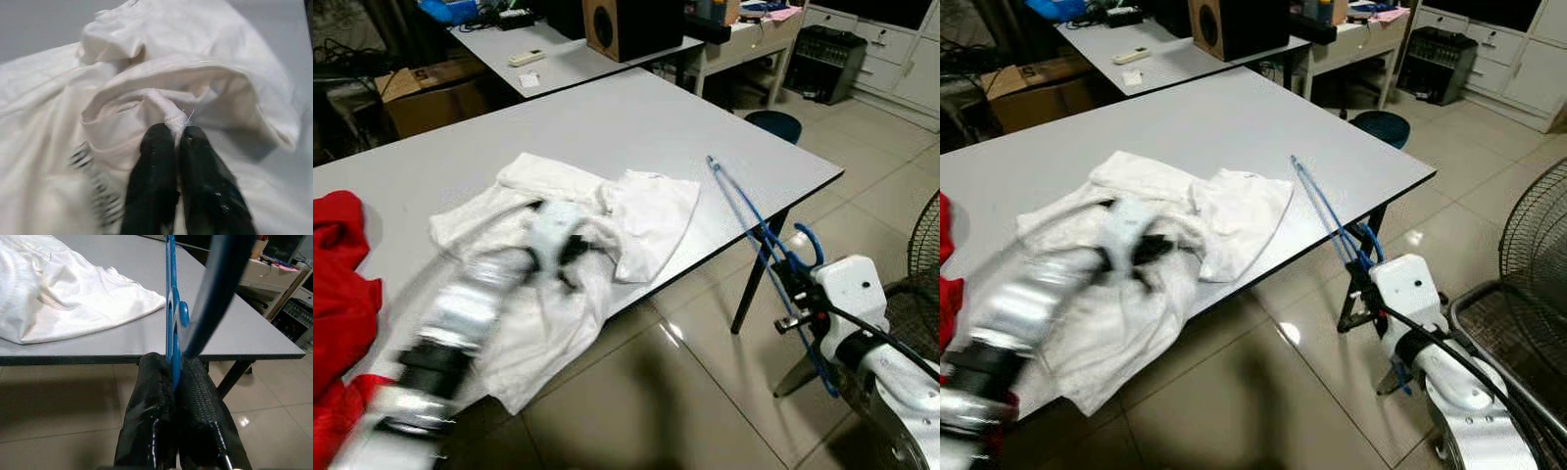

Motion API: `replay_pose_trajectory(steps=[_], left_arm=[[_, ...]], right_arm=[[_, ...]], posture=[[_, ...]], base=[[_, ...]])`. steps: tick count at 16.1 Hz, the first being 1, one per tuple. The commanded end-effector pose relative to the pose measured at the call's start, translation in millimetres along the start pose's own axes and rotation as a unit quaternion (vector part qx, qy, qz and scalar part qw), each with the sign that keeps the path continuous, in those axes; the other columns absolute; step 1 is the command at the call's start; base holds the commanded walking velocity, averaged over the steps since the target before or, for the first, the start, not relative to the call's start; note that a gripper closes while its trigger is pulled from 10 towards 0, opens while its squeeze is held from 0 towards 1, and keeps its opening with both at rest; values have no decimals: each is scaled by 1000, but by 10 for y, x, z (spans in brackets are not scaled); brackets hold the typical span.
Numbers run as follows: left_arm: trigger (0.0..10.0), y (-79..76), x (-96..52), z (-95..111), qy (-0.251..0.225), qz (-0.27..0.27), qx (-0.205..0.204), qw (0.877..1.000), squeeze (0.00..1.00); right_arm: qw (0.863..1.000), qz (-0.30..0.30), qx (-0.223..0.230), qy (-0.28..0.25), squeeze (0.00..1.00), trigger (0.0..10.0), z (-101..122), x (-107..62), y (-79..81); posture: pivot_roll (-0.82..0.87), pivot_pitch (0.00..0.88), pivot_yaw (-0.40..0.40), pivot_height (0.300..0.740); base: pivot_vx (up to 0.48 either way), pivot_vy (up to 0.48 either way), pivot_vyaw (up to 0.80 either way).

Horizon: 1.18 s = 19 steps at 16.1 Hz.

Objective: Hang hanger

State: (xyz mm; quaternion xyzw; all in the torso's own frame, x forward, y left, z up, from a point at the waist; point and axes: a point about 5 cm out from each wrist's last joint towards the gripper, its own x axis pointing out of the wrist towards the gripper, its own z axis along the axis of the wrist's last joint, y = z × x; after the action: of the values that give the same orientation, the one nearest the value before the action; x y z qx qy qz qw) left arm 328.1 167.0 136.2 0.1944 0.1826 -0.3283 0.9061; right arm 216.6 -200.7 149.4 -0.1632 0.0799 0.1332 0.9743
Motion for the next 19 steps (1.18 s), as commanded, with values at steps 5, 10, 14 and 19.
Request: replay_pose_trajectory(steps=[5, 10, 14, 19], left_arm=[[0, 693, -559, 256, 28, -42, 152, 987, 0], [0, 876, -648, 150, 35, 0, 127, 991, 0], [2549, 744, -566, -238, 45, 6, 76, 996, 0], [10000, 629, -528, -125, -41, 17, -64, 997, 1000]], right_arm=[[1000, 16, 0, -11, 0, 10000, 16, 98, 53], [1000, 20, 11, -14, 0, 10000, -3, 137, 132], [999, 24, 16, -16, 0, 10000, -7, 150, 182], [999, 27, 18, -21, 0, 10000, -4, 172, 203]], posture=[[-113, 0, 41, 740], [-92, 0, 52, 740], [-91, 0, 55, 740], [-87, 0, 57, 740]], base=[[0, 0, 0], [0, 0, 0], [0, 0, 0], [0, 0, 0]])
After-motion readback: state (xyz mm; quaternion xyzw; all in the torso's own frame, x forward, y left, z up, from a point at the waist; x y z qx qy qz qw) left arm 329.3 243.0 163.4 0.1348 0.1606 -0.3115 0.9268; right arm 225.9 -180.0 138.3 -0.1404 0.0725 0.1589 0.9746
